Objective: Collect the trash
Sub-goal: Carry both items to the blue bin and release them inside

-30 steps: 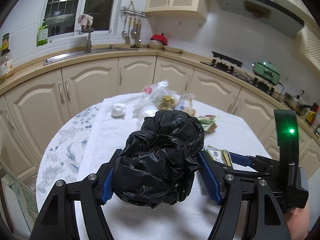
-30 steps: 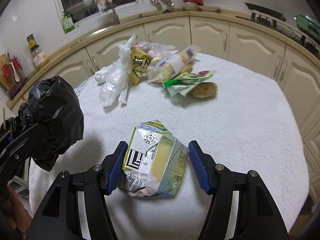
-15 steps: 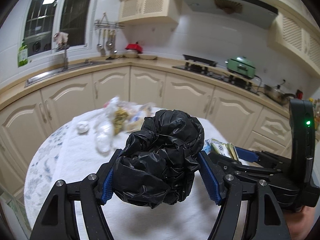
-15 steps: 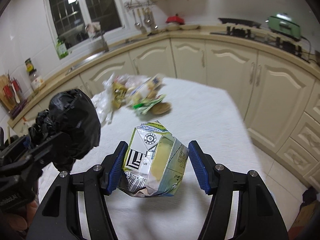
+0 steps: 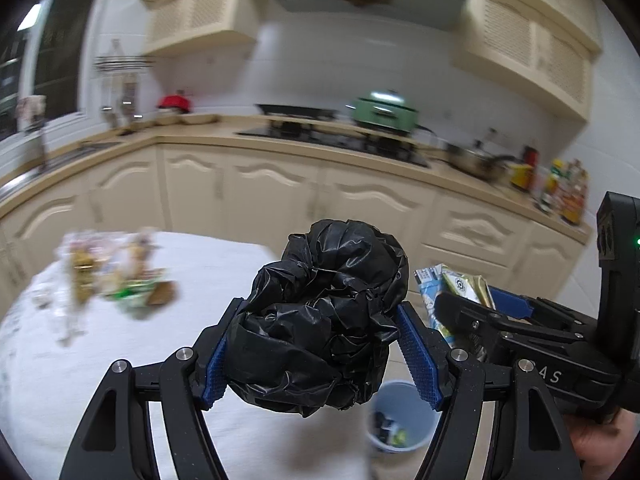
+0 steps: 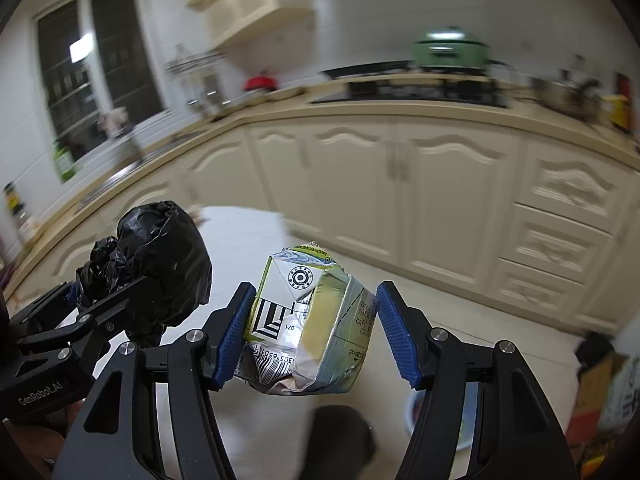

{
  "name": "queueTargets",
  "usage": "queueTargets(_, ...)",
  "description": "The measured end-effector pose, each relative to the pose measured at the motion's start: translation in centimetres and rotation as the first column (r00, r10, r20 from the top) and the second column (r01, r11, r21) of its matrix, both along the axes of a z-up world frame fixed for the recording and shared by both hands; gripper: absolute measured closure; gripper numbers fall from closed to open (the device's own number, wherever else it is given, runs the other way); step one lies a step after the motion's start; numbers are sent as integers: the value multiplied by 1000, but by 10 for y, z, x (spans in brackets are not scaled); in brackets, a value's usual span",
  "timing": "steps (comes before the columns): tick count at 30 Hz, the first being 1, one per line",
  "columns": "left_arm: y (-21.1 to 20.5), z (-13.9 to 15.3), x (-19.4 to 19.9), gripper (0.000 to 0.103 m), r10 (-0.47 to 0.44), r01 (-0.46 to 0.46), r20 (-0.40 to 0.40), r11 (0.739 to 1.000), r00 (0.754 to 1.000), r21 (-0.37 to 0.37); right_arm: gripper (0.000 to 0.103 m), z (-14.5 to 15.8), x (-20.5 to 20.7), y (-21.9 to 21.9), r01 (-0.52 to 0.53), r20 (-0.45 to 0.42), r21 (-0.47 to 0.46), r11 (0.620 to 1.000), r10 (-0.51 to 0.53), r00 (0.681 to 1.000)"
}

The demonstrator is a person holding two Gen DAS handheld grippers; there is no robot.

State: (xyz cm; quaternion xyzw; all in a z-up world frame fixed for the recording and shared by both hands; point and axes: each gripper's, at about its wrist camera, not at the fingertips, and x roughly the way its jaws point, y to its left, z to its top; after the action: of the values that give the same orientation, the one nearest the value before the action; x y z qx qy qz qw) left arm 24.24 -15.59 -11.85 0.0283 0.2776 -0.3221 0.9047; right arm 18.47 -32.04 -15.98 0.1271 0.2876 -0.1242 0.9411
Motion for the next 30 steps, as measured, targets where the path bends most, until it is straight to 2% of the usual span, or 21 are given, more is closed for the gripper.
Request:
queueTargets(6, -85, -21, 7, 34, -129, 131, -64, 991, 990, 28, 40, -17, -50, -76, 157, -25, 29, 987, -156, 987)
queueTargets(13, -178, -72, 30, 34, -229, 251, -187, 962, 955, 104, 40, -70, -90, -151, 289, -116, 93, 953, -277, 954)
queueTargets(19, -251, -118, 71, 34, -254, 307, -282, 938, 925, 164, 39, -133, -94, -203, 347, -211, 184, 920, -308, 928)
queueTargets(22, -290, -144, 104, 34, -246, 324, -355, 929, 902, 179, 37, -165, -89, -225, 372, -244, 231, 899, -317, 917)
queueTargets(25, -326, -167, 131, 32, -223, 325, -393, 920, 892, 217, 36, -199, -85, -242, 406, -297, 267, 874, -326, 897)
queueTargets(26, -332, -171, 136, 25, -222, 328, -396, 919, 891, 221, 33, -206, -85, -246, 420, -308, 273, 866, -335, 891)
queueTargets(27, -338, -174, 141, 13, -211, 320, -390, 917, 896, 239, 24, -211, -85, -249, 431, -318, 276, 859, -342, 884)
queueTargets(29, -347, -177, 148, 4, -195, 302, -368, 917, 909, 262, 9, -219, -91, -253, 457, -323, 281, 844, -366, 873)
queueTargets(30, -347, -178, 149, 3, -193, 299, -362, 917, 912, 263, 1, -222, -93, -255, 467, -325, 284, 838, -374, 869)
